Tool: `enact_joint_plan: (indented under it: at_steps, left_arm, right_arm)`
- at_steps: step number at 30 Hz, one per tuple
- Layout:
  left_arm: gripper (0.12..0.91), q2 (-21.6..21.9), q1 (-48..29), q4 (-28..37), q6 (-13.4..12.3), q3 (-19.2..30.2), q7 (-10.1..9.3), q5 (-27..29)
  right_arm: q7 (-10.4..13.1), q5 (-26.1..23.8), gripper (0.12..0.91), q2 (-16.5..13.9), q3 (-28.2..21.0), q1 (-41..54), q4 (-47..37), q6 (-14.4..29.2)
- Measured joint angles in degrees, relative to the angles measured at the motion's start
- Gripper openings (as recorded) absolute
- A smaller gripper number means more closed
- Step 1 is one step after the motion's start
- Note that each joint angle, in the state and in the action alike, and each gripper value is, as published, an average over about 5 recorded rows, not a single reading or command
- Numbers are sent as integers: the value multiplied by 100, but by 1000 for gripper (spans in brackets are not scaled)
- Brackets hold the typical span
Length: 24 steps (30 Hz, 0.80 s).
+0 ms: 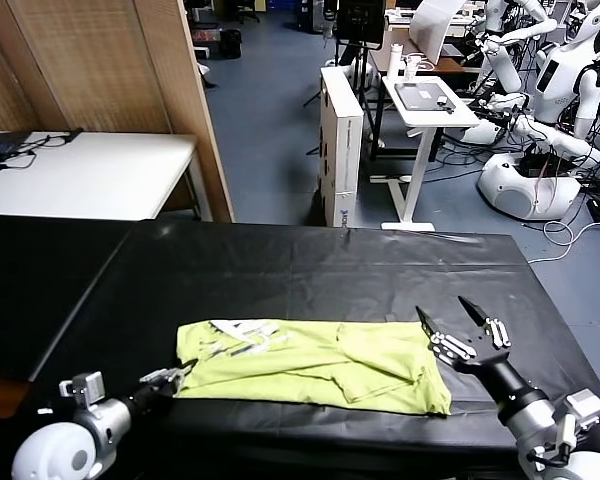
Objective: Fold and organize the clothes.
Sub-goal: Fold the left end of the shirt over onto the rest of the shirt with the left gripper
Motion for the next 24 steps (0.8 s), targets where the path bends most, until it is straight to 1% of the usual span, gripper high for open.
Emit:
enact_joint_plan:
  at_steps: [3,5,9,11,13,16,19,21,24]
  left_arm:
    - [183,38,53,-100,-176,-104,152,499]
    - [183,79,90,-147,-240,-199,190,845]
    - [183,196,187,-194,-329,-516,159,1328]
    - [183,251,249,-238,-387,-718,131,1481]
    - [183,276,310,-313,-407,-901,61,1574]
    - [183,237,372,-481,-308,-1035,-115,1512]
    - [183,119,364,-727,-58,-982,-347,1153]
    - [183,-11,316,-905,98,-829,-487,862]
    - [183,-271,199,-1093,268,-423,-664,474]
  right_arm:
    - [26,2,907,14,-18,55,-62,-15]
    - [51,3,907,17,-33,93,-112,-23]
    - [93,-2,907,17,-92,182,-229,-33]
    - [105,-10,907,17,-126,227,-288,-41]
    - [112,-19,907,21,-151,262,-332,-48]
    - [114,-27,907,40,-152,276,-364,-52]
    - [102,-31,907,81,-97,239,-373,-39]
    - [76,-51,907,121,-36,188,-372,-5]
    - [18,-158,907,189,67,85,-368,81]
